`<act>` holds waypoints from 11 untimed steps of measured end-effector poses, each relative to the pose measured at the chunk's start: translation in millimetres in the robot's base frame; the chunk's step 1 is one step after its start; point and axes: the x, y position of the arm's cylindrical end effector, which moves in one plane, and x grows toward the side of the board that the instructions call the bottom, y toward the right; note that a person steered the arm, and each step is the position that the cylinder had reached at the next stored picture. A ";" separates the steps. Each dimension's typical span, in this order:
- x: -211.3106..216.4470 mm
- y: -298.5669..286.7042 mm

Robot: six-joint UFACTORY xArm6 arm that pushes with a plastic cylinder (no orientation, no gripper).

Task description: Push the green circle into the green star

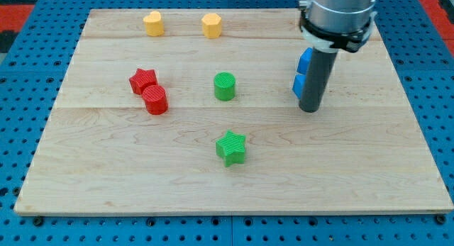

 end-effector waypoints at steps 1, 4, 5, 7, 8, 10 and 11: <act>-37.6 -7.5; -76.0 -157.2; -21.9 -146.8; -13.4 -120.4; 17.0 -90.0; -52.8 -102.2; -114.5 -81.5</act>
